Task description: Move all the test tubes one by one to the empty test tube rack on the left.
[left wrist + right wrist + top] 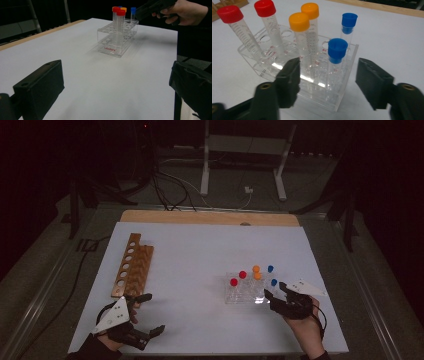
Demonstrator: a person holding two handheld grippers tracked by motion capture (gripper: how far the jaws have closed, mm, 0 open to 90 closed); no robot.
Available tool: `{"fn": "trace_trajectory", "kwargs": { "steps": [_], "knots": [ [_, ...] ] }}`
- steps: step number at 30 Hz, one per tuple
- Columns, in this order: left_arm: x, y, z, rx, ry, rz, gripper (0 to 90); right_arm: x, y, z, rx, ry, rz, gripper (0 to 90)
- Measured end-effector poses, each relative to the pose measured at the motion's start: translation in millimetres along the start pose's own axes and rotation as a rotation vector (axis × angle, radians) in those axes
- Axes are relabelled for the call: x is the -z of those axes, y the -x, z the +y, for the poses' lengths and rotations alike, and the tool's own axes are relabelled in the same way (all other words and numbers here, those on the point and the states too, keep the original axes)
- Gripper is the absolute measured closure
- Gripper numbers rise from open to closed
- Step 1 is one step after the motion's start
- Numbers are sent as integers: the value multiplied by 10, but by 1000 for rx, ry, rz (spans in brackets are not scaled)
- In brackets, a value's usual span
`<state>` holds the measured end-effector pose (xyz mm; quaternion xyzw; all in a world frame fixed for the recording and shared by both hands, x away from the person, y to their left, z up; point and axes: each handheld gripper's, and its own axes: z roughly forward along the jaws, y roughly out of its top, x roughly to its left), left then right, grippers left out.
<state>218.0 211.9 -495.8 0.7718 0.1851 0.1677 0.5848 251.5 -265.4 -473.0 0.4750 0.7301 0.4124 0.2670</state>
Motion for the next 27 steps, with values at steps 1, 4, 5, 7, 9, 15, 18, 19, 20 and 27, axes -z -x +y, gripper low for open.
{"fn": "trace_trajectory", "kwargs": {
  "steps": [1,4,5,7,9,15,18,19,20,27],
  "knots": [
    [1,-1,1,0,1,0,5,-4,5,1,-5,-2,2,421],
    [0,2,1,0,1,-1,4,-17,24,-3,-18,-11,4,483],
    [0,2,1,0,1,-1,5,-21,28,-6,-17,-11,7,506],
    [1,2,1,1,1,-2,5,-32,24,-9,-16,-16,12,540],
    [2,1,1,1,1,-2,4,-50,23,-13,-15,-25,11,581],
    [2,2,1,1,1,-3,5,-62,39,-8,-24,-26,5,662],
    [2,2,0,1,0,-3,4,-81,27,-6,-11,-35,1,730],
    [3,2,0,1,1,-4,5,-81,27,-5,-9,-35,-6,741],
    [3,2,0,1,1,-3,5,-80,34,-5,-15,-35,-4,750],
    [4,3,0,0,0,-2,5,-63,21,3,1,-25,-21,766]
  ]
}}
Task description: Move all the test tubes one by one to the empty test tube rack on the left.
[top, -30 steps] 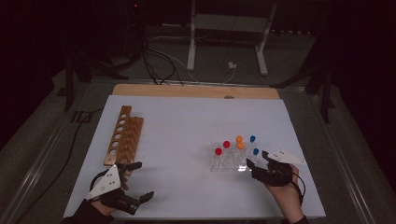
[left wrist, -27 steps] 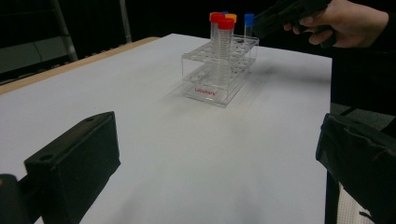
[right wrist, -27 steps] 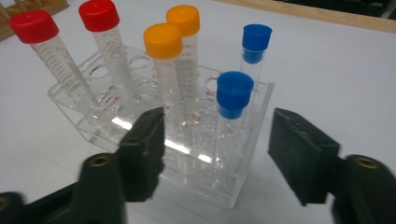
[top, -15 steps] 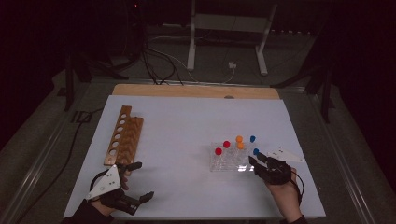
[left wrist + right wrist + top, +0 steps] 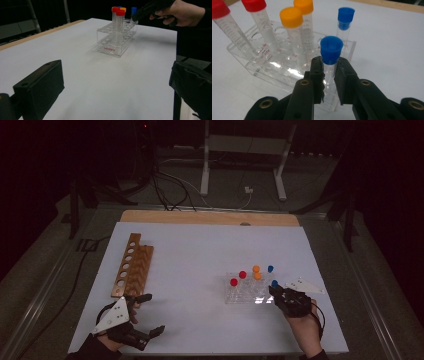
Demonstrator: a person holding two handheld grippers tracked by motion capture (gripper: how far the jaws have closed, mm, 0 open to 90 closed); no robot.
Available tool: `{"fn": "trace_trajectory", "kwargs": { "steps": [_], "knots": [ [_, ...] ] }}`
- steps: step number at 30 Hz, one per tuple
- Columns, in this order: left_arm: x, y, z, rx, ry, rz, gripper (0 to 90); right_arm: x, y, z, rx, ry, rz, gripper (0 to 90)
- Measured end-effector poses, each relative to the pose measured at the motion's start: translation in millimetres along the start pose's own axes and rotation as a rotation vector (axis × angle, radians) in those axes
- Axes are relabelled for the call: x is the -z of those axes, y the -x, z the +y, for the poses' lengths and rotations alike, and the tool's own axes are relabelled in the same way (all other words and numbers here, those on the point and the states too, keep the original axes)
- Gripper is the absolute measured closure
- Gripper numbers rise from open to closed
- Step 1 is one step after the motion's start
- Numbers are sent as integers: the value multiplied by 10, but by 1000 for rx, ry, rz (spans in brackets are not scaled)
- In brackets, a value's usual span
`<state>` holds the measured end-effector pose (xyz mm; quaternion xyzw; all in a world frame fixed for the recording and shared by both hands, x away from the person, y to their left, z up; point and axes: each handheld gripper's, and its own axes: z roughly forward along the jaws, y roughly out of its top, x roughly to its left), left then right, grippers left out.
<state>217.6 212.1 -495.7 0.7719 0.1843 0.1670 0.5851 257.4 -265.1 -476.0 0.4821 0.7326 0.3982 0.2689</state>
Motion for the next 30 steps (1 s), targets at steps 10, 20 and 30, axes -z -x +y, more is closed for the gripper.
{"fn": "trace_trajectory", "kwargs": {
  "steps": [10,20,30],
  "knots": [
    [0,0,-1,-1,-1,2,5,172,2,88,-2,77,-7,768],
    [0,-1,-1,-2,-4,6,4,401,-77,206,38,152,-20,767],
    [-8,3,3,4,-7,5,5,531,-343,270,110,167,79,767]
  ]
}}
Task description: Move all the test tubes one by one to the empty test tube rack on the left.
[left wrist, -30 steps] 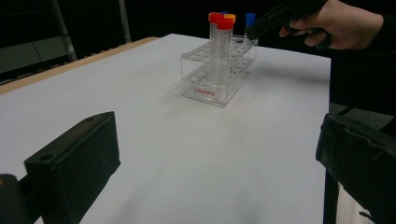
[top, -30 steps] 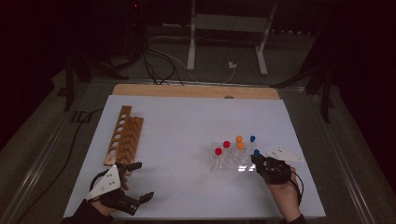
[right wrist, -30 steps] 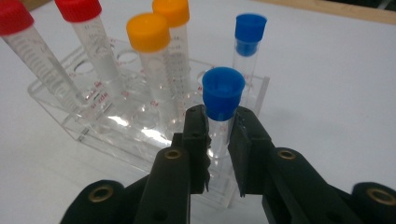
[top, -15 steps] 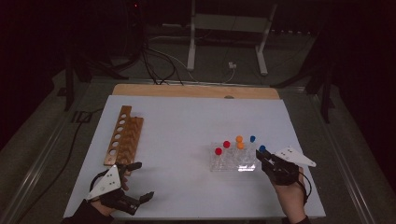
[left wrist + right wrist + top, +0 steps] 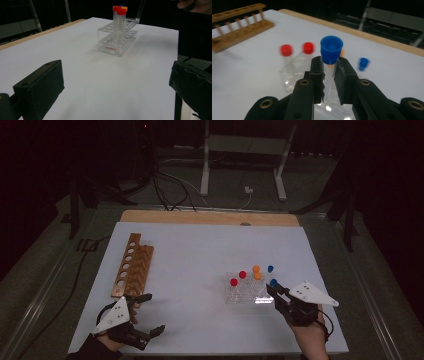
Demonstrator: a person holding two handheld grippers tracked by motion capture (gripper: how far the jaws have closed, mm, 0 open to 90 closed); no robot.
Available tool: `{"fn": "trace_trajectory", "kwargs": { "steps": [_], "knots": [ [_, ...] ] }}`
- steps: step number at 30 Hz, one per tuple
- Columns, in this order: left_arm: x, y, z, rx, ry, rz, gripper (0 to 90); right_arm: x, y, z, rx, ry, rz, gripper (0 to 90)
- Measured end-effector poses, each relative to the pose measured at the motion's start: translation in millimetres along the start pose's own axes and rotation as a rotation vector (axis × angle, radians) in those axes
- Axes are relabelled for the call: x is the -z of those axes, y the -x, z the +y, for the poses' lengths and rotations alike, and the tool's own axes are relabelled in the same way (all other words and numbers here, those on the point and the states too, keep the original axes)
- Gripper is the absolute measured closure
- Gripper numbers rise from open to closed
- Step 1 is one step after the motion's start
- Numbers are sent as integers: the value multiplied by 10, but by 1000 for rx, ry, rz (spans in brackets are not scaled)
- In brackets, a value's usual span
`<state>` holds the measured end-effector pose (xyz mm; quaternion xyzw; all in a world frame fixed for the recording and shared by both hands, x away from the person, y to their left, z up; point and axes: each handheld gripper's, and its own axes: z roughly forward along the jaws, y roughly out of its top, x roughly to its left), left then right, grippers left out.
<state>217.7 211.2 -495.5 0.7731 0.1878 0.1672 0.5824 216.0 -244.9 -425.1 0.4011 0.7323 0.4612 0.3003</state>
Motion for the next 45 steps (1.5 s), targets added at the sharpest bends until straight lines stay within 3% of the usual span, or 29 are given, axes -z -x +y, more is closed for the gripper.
{"fn": "trace_trajectory", "kwargs": {
  "steps": [1,2,6,15,18,20,22,23,24,31,45],
  "knots": [
    [-1,-1,3,1,-2,-2,5,0,0,0,0,0,0,767],
    [-3,2,7,1,0,-3,5,-16,-84,-5,24,-14,37,767],
    [-14,26,33,5,8,7,5,-75,-205,-28,50,-35,87,767],
    [-83,87,175,36,-7,17,5,-264,-380,-97,68,-83,174,767],
    [-145,127,256,40,-12,-1,5,-306,-446,-107,80,-91,197,767],
    [-209,169,347,43,-13,-38,5,-340,-501,-113,85,-101,213,767],
    [-234,182,378,46,-16,-41,5,-369,-557,-119,95,-108,230,767],
    [-275,196,437,60,-12,-68,5,-383,-583,-120,102,-111,236,767],
    [-300,206,466,63,-12,-62,5,-395,-605,-120,108,-112,242,767],
    [-482,260,661,60,6,-127,5,-453,-726,-103,126,-117,278,767],
    [-736,327,848,38,11,-133,73,-516,-867,-89,143,-124,321,767]
  ]
}}
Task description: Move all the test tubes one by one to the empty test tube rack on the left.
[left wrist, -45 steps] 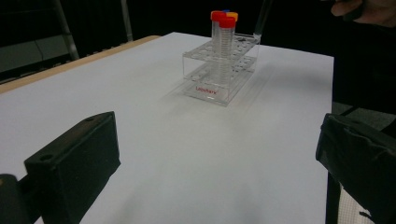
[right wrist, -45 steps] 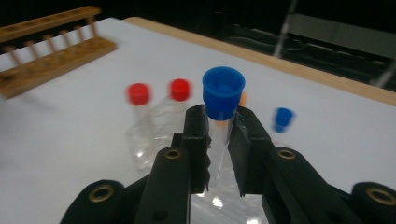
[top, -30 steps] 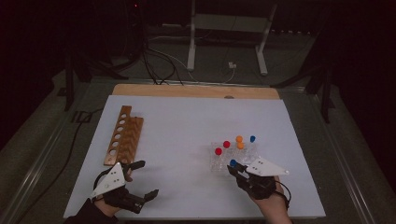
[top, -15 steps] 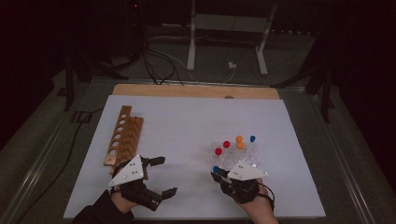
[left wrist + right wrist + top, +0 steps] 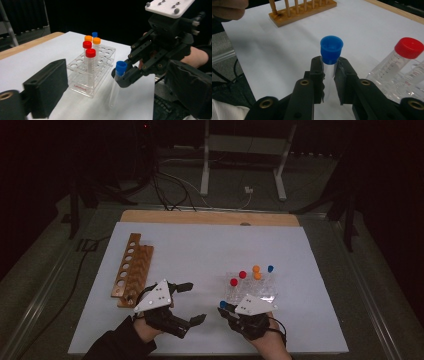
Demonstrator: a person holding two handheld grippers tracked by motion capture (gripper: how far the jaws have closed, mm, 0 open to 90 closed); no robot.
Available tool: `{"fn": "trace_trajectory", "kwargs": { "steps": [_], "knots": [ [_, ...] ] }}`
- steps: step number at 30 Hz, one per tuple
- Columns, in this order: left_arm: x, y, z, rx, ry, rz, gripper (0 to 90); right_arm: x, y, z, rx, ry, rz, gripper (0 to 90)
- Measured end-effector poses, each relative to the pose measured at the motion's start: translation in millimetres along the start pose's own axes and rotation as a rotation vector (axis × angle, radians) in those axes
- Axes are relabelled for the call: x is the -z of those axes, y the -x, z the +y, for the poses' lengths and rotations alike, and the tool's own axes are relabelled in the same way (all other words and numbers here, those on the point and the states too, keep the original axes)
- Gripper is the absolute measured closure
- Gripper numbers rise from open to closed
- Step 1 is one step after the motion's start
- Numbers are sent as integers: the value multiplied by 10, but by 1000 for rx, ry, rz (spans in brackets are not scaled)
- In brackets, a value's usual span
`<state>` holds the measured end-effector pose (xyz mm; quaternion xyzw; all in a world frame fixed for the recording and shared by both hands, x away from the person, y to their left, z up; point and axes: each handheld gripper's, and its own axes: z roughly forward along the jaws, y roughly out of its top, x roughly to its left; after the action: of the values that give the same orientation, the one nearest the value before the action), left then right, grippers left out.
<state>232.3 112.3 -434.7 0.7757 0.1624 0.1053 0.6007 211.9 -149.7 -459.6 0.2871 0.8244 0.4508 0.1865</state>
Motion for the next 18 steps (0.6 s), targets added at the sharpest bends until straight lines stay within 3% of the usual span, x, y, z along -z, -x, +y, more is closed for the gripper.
{"fn": "trace_trajectory", "kwargs": {
  "steps": [11,18],
  "knots": [
    [-215,55,28,-20,-32,-14,244,-37,-38,25,5,2,19,767],
    [-290,63,34,-20,-42,-12,403,-54,-57,34,9,-1,36,767]
  ]
}}
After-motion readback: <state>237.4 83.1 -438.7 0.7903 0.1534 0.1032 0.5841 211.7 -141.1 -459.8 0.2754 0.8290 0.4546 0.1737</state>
